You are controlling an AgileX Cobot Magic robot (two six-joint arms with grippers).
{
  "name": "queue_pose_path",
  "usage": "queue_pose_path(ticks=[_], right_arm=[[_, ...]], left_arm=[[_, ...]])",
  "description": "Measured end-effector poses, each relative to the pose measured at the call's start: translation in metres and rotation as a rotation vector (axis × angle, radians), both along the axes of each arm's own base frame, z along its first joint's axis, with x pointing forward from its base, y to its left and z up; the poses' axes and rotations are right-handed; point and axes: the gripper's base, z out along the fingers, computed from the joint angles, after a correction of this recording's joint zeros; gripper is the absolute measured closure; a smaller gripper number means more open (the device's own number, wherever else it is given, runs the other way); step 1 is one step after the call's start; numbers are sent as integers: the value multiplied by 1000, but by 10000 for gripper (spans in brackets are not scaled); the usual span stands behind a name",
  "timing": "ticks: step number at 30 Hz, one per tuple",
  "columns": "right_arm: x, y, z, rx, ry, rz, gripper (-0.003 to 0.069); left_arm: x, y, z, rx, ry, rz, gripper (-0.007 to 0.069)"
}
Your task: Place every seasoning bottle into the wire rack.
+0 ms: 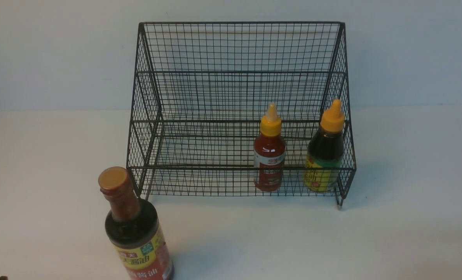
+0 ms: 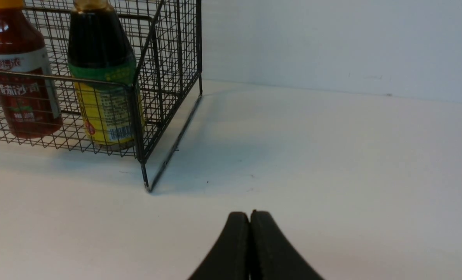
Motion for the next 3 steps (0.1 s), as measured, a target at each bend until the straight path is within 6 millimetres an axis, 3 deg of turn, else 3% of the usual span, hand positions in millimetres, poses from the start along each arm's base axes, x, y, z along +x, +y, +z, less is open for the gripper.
queue_pose_path(ticks=[3], right_arm=[[0, 0, 0, 0, 0, 0, 673]], left_arm=[[0, 0, 0, 0, 0, 0, 629]])
